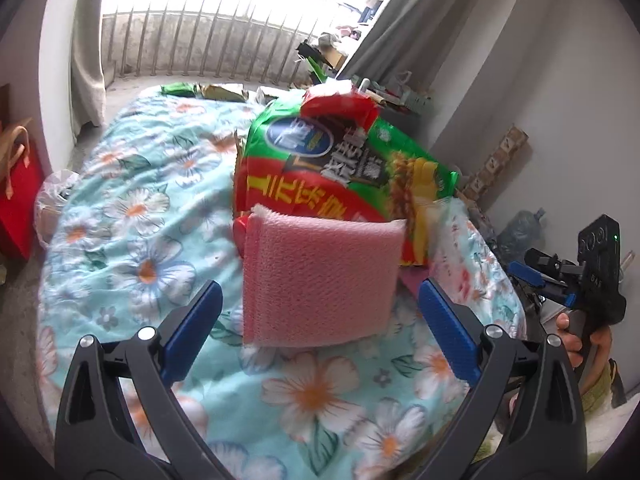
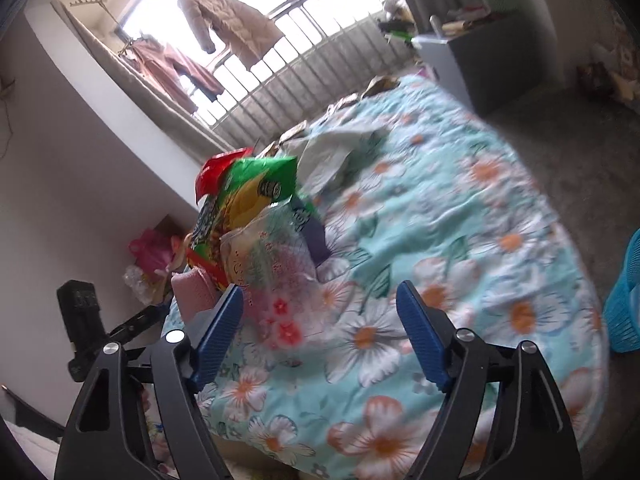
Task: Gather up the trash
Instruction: 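Grasp the pink sponge with the left tool while the right tool grasps the clear plastic bag, then carry sponge and bag over the blue wastebasket and open both tools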
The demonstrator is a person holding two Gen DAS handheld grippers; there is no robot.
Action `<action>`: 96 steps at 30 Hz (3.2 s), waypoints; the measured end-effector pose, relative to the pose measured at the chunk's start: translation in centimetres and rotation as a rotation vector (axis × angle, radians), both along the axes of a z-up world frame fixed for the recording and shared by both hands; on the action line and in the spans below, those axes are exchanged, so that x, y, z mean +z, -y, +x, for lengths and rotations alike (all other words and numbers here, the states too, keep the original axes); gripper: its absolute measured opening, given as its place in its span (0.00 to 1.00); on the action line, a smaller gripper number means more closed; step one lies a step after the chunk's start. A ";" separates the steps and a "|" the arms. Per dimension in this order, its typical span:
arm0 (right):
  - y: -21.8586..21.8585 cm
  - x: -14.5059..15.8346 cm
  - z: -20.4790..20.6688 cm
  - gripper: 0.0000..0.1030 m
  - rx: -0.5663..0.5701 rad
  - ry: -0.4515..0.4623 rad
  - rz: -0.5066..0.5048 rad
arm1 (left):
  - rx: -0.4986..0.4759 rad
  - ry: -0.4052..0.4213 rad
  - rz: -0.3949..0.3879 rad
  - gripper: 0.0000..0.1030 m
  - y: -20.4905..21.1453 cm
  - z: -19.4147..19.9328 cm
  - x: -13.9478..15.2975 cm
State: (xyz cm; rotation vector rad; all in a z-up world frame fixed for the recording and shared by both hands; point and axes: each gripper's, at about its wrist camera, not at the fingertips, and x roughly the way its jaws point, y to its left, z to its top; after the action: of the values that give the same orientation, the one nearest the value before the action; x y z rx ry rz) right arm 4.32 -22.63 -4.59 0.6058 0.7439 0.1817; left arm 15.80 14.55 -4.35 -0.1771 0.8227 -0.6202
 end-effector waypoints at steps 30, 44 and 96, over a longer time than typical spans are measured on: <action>-2.5 -2.8 4.6 0.19 0.099 -0.075 0.051 | -0.080 -0.061 -0.105 0.52 -0.2 1.8 -2.8; -3.2 -0.9 1.6 0.07 0.074 -0.009 -0.007 | -0.071 -0.042 -0.163 0.31 -1.4 -0.6 -1.1; 13.5 2.4 -15.0 0.06 -0.425 0.258 0.103 | -0.466 0.105 -0.158 0.28 21.5 -3.6 8.6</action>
State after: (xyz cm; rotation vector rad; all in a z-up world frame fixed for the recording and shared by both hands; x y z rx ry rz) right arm -10.71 -36.17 -2.20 0.8078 0.3463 -0.0948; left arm 12.23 -6.91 4.22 -0.0942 0.7161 -1.1251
